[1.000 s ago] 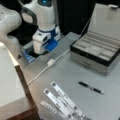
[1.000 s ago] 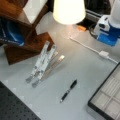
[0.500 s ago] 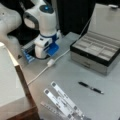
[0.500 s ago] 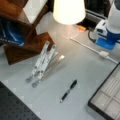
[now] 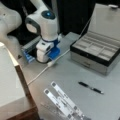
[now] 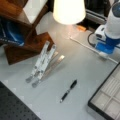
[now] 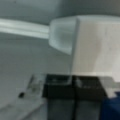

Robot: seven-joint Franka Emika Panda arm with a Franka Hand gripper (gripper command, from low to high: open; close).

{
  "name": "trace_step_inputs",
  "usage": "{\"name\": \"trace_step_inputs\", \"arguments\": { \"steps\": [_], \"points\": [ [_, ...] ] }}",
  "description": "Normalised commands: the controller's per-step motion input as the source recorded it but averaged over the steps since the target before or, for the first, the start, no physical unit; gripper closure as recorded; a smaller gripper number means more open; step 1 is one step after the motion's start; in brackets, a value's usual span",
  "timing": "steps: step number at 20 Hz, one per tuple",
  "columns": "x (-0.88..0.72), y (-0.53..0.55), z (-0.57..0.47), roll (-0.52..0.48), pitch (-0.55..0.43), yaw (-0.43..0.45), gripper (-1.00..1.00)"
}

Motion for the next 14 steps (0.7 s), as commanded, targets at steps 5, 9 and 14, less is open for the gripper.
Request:
{"name": "trace_step_inputs", "arguments": {
  "steps": [5,9,14],
  "points": [
    [-0.52,-0.08,-0.32,0.057,-0.408,0.035,1.00],
    [-0.52,-0.03,-0.34,0.054,-0.409,0.014,1.00],
    [-0.52,-0.02,-0.33,0.042,-0.395,-0.012,1.00]
  ]
}}
